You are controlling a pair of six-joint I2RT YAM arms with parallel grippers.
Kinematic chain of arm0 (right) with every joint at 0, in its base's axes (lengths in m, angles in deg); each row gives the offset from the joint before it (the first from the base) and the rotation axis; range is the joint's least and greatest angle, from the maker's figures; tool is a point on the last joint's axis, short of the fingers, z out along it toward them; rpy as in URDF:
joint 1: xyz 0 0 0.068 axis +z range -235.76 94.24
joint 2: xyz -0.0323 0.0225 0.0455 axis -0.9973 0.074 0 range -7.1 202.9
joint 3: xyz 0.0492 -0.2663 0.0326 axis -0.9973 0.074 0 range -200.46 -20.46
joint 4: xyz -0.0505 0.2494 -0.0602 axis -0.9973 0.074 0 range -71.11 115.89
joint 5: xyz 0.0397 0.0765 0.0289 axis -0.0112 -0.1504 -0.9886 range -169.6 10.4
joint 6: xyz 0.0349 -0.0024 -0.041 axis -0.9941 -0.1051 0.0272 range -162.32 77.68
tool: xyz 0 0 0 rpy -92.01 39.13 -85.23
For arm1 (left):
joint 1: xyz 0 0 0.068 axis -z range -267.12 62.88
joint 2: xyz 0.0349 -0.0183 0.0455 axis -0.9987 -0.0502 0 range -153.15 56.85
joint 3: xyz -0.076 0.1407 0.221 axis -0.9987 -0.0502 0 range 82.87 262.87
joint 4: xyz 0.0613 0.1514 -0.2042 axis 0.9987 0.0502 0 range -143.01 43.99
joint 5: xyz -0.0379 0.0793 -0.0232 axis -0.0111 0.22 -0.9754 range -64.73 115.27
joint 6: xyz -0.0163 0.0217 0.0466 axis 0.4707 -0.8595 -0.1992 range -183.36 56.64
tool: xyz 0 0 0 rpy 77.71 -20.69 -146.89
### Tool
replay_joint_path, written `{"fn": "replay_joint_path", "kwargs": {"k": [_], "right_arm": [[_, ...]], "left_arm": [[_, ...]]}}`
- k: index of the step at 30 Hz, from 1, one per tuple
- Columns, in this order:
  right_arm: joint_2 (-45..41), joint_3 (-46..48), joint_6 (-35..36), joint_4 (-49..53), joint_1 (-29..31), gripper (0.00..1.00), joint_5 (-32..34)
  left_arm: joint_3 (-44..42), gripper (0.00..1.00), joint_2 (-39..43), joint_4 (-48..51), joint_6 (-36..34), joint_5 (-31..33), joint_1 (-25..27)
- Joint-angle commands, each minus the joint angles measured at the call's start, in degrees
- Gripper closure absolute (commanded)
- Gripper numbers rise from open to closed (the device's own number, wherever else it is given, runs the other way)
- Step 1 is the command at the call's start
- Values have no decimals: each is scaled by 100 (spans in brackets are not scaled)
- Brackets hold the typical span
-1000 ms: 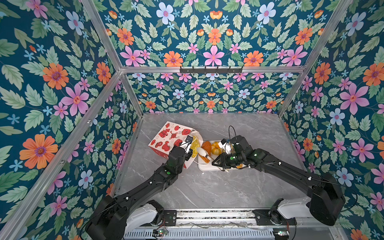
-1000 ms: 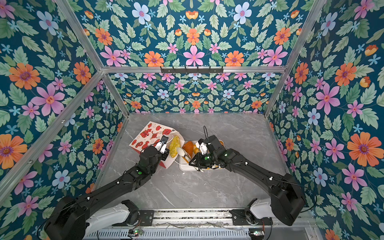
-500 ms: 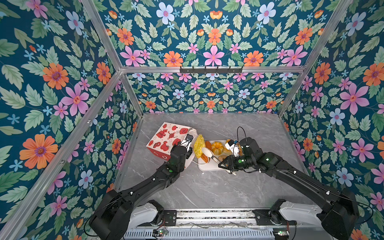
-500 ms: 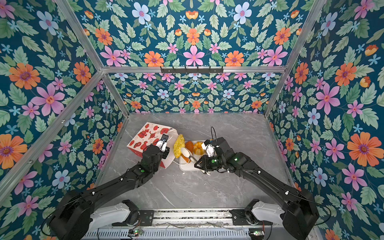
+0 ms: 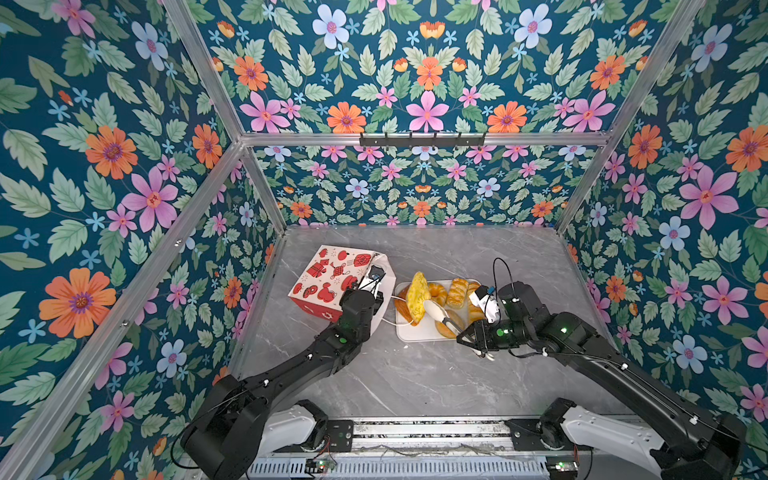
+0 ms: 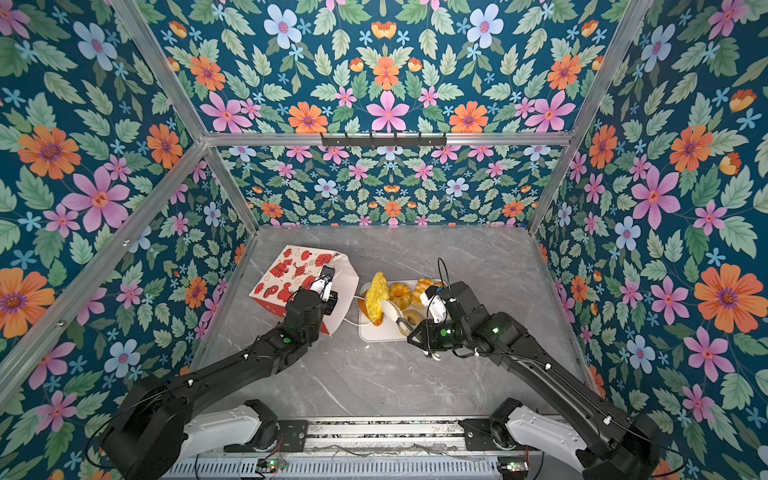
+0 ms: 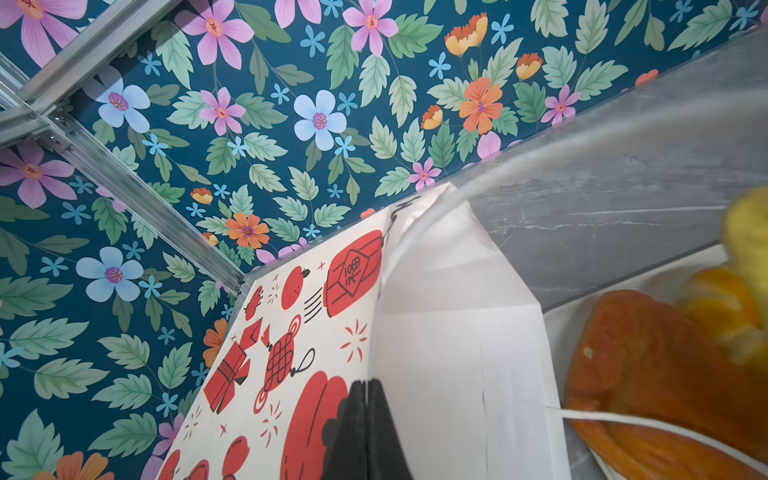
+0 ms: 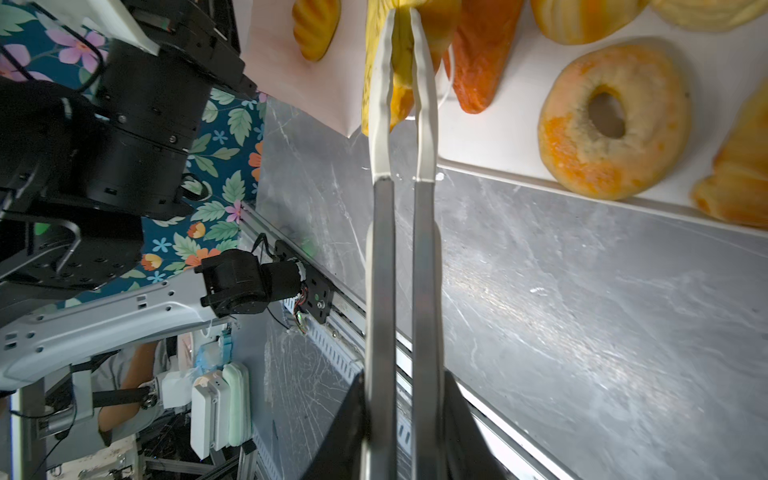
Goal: Take the fake bread out of the paper bag
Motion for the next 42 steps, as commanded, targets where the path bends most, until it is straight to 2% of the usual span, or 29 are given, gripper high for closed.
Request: {"fn": "replay_joint_path", "kwargs": {"k": [1,13,24,31,42], "right_arm": [[-156,-140,326,657,-35,97,443],[-436,-626,571,2253,-58,97,1582],[-220,-1200,746,3290,-58,97,2724],[132,-1258,886,3252,-62,97,3054],[863,-1366,1169,2930,-63,97,3162]], "left_arm": [[-50,100,52,-215,65,117,-5],[-215,100,64,-385,90,127,-5],[-305,100,263,-439,126,30,-5],[-368,100,406,-439,170,-26,-7],[-462,100,529,-413,271,-101,-5]]}}
